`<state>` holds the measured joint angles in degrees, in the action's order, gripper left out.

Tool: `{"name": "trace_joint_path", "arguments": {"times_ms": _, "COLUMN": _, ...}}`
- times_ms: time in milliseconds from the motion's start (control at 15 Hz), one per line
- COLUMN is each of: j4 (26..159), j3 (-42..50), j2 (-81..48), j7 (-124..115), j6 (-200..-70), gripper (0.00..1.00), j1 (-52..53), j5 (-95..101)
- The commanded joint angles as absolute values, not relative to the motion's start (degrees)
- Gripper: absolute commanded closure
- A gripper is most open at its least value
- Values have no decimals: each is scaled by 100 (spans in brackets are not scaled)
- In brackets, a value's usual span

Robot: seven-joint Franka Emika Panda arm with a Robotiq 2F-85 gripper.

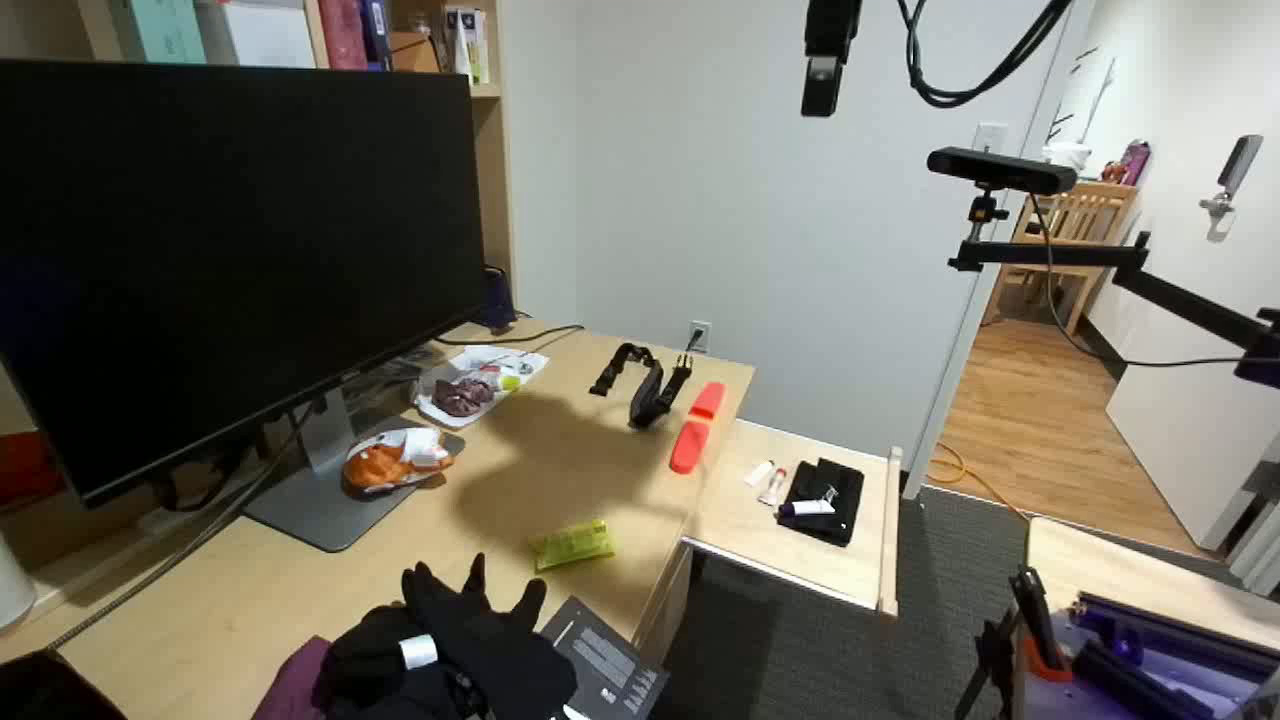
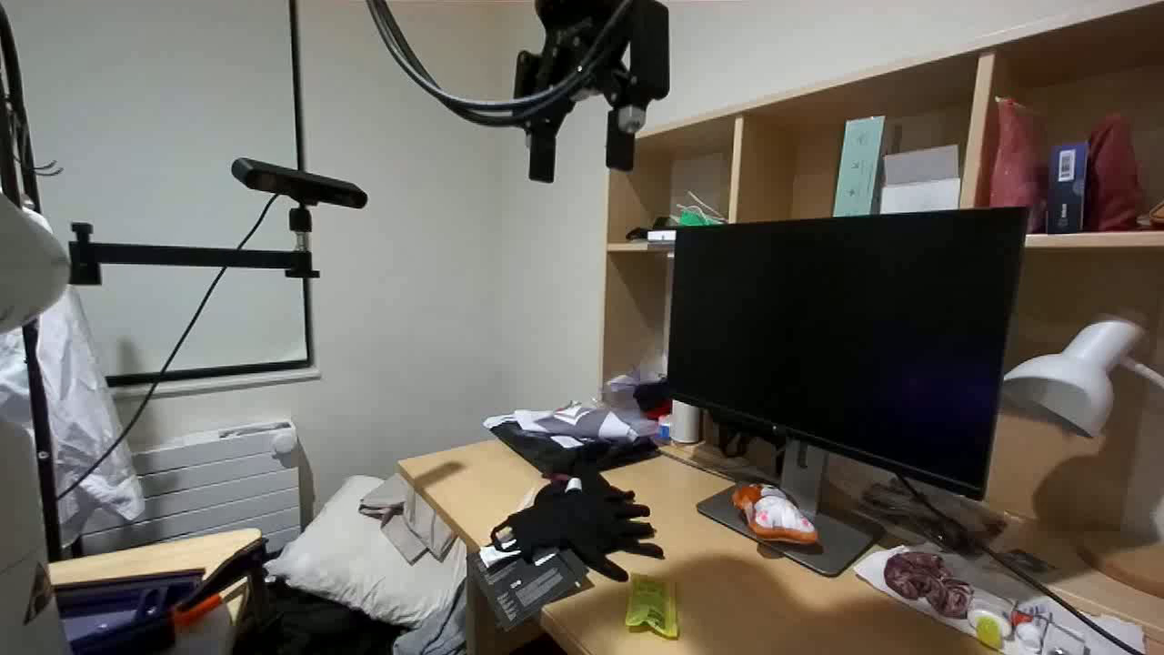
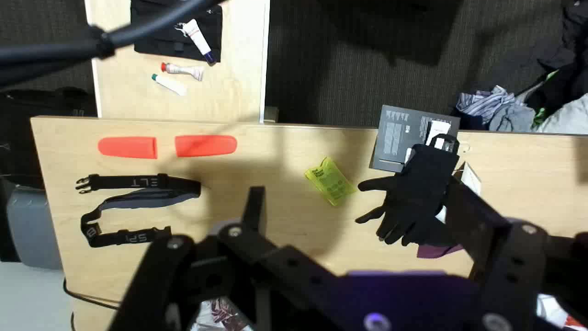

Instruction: Pick the orange object and put it on the drawer tray

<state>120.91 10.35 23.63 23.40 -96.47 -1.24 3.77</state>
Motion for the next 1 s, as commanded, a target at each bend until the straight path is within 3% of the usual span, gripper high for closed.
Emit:
{"name": "trace_joint_path", "arguments": {"times_ms": 0, "j4": 12078, "j3": 1003, "j2": 2355, "j7": 2352, "j6": -9636, "gripper": 0, "j1": -163, "j5": 362}}
{"name": "trace_joint_path", "arguments": {"times_ms": 400, "j4": 12270, "j3": 1047, "j2": 1970, "j7": 2498, "j6": -9919, "gripper": 0, "j1": -133, "j5": 297}}
{"name": "trace_joint_path", "arguments": {"times_ms": 933, "j4": 13130, "j3": 987, "j2": 1256, "j7": 2565, "j6": -12225, "gripper": 0, "j1": -166, "j5": 305}}
